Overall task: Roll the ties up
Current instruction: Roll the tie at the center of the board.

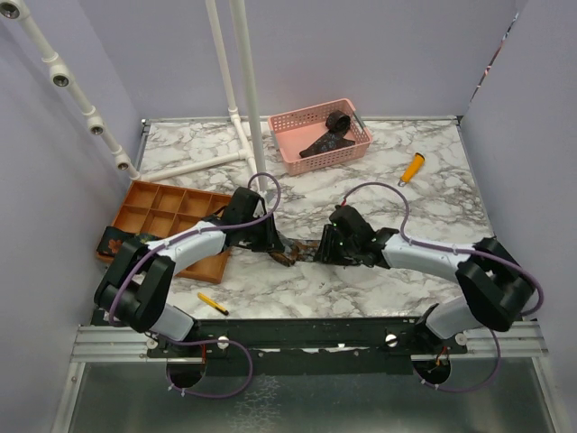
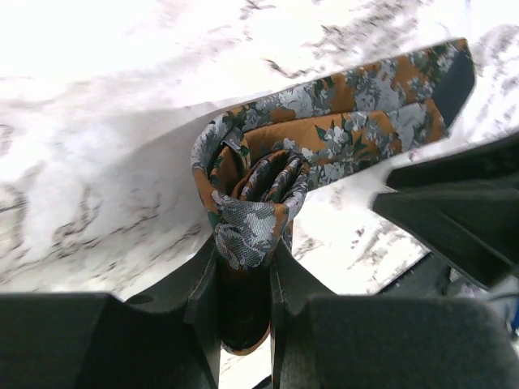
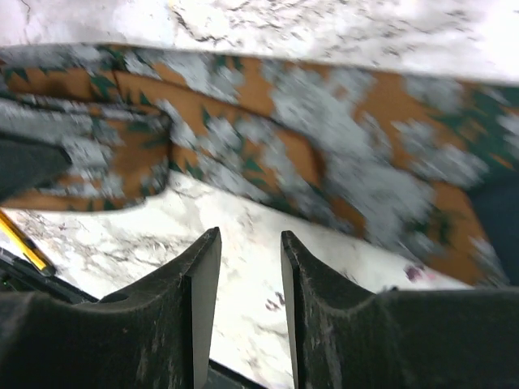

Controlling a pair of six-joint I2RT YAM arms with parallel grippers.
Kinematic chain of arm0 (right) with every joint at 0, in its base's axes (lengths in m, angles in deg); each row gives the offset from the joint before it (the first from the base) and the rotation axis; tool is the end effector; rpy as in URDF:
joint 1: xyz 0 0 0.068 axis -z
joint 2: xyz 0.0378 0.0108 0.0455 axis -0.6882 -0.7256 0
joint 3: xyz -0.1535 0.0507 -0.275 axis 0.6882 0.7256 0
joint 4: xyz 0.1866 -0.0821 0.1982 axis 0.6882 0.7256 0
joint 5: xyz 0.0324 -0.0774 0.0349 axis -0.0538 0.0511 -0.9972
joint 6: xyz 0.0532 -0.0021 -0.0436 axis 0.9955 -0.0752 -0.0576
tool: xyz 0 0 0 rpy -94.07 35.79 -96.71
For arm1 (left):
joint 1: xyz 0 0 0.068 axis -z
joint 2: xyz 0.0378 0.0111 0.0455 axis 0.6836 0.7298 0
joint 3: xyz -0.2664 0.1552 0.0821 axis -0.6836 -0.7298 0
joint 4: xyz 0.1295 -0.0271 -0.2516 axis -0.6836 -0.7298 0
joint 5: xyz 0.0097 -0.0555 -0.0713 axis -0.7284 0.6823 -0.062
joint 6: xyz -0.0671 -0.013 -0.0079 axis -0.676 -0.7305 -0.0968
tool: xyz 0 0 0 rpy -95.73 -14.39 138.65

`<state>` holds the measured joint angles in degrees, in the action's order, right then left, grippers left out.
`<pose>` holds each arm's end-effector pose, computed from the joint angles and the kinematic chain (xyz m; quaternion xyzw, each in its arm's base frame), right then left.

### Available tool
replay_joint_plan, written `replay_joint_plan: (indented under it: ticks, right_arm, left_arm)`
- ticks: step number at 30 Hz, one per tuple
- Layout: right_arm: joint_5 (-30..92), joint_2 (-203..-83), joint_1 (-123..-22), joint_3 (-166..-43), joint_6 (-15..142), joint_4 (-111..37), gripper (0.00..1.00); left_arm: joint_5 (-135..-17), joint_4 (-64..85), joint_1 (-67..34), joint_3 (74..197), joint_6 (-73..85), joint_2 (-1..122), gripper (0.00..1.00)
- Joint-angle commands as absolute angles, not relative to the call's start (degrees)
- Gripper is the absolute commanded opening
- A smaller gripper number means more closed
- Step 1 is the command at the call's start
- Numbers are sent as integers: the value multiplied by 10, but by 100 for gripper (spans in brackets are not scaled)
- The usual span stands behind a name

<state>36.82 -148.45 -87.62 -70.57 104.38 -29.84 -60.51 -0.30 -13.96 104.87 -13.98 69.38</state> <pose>0.2239 0.2203 0.1759 0.0218 0.9460 0.2448 0.2116 0.2573 -0.1695 0.1871 0.0458 0.9243 -0.3335 0.1799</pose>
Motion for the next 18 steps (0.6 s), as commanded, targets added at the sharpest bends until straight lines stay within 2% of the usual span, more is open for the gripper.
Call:
replay_joint_plan:
  ticks: [1, 9, 18]
  right_arm:
    - [424, -1401, -873, -674, 1030, -216, 40]
    - [448, -1325, -873, -602, 1036, -221, 40]
    - [545, -1369, -866, -672, 1056, -247, 37]
  left_arm:
    - [-771, -150, -118, 1111, -137, 675, 0]
    - [-931, -264, -59, 1184, -185, 707, 0]
    - [-1043, -338, 1, 1263, -242, 770, 0]
